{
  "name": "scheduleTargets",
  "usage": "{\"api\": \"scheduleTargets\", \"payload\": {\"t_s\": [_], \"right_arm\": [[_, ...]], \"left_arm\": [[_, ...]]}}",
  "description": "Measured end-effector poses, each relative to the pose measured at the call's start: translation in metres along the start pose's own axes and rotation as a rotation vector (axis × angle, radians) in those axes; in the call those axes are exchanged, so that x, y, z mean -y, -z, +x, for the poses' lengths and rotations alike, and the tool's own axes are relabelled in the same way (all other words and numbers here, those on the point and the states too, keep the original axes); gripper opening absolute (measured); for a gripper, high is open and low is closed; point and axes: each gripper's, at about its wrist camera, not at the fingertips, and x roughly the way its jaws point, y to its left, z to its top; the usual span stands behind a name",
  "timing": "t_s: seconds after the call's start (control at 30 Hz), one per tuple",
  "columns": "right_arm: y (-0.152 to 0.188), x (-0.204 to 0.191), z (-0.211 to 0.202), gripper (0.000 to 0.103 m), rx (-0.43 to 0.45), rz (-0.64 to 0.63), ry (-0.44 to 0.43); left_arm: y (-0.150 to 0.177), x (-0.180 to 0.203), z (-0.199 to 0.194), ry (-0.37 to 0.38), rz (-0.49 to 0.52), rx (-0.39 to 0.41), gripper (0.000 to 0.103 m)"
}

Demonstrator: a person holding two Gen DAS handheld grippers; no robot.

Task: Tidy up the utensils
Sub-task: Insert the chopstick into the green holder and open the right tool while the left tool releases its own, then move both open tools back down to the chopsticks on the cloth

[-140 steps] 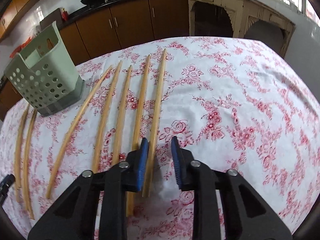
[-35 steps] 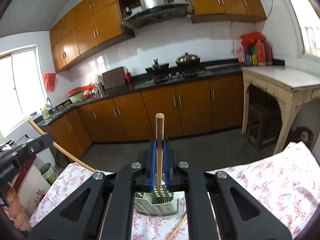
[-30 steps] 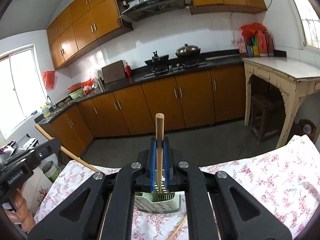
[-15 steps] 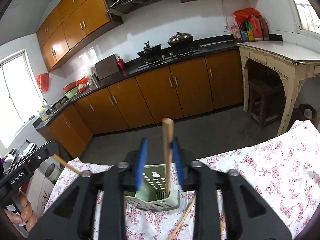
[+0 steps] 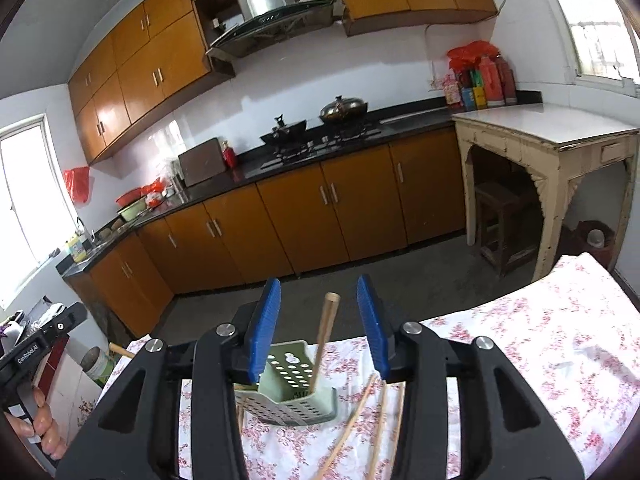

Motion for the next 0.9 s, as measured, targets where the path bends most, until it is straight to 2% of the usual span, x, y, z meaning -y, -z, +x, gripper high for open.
{"api": "scheduleTargets", "payload": {"t_s": [0.17,0.37,0.53,0.6,0.7,0.77,0.9], "right_arm": [[0.013,0.023,-0.028,0.044,0.012,0.007,0.048],[0.056,0.059,-0.032,0.044,-0.057,0.008,0.137],[0.109,0.087,-0.005,0.044,-0.178,0.042,0.183],[0.133,0.093,0.006,0.042,-0.229,0.05,0.188],[0.164,0.094,0.029,0.033,-0.316,0.049,0.183],[0.181,0.092,0.041,0.031,-0.361,0.051,0.171],[0.202,0.082,0.059,0.031,-0.412,0.022,0.165]], "left_arm": [[0.02,-0.016,-0.03,-0.039,-0.016,0.017,0.041],[0.067,-0.043,-0.045,-0.109,-0.039,-0.016,0.047],[0.121,-0.067,-0.025,-0.186,-0.064,-0.098,0.06],[0.136,-0.074,-0.015,-0.195,-0.074,-0.132,0.06],[0.169,-0.084,0.005,-0.186,-0.107,-0.208,0.06],[0.184,-0.088,0.014,-0.182,-0.117,-0.243,0.06],[0.211,-0.089,0.02,-0.189,-0.097,-0.263,0.06]]}}
